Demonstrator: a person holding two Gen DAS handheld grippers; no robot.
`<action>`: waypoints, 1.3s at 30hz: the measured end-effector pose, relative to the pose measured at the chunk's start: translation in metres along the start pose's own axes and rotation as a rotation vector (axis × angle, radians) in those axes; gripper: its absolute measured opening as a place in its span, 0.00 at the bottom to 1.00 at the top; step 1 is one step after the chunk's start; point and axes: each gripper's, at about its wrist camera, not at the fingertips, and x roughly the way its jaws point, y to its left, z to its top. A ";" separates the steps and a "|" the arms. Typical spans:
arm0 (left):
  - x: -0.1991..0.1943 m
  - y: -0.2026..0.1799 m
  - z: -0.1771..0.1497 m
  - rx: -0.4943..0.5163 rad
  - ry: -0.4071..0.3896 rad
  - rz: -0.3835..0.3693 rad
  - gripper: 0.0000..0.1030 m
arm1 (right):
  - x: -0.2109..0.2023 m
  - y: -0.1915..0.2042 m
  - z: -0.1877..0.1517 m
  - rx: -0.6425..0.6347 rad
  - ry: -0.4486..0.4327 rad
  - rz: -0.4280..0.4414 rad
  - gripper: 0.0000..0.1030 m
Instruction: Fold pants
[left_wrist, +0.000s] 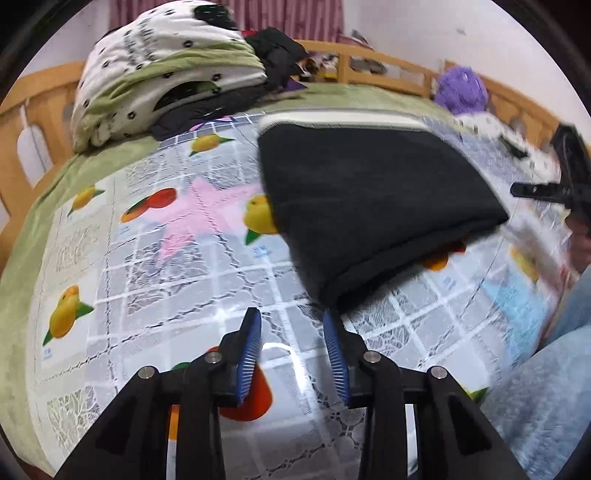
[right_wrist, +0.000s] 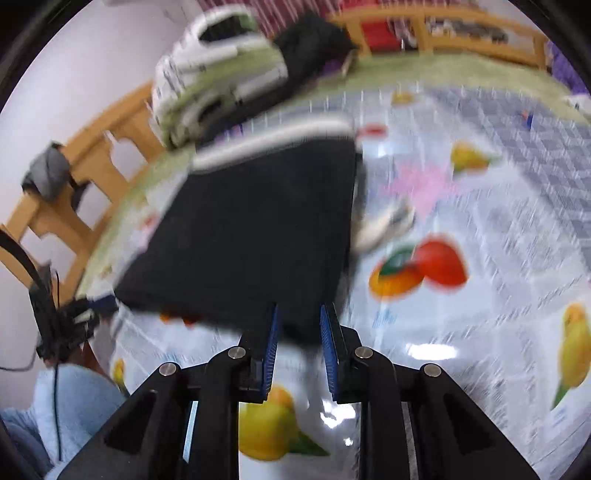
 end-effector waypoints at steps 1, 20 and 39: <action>-0.002 0.006 0.004 -0.033 -0.010 -0.017 0.32 | -0.002 0.000 0.004 -0.003 -0.016 0.006 0.23; 0.054 -0.008 0.067 -0.233 0.093 -0.098 0.40 | 0.024 -0.005 0.016 0.095 0.093 -0.114 0.29; -0.097 -0.091 0.085 -0.201 -0.056 0.014 0.65 | -0.116 0.140 0.010 -0.039 -0.194 -0.290 0.92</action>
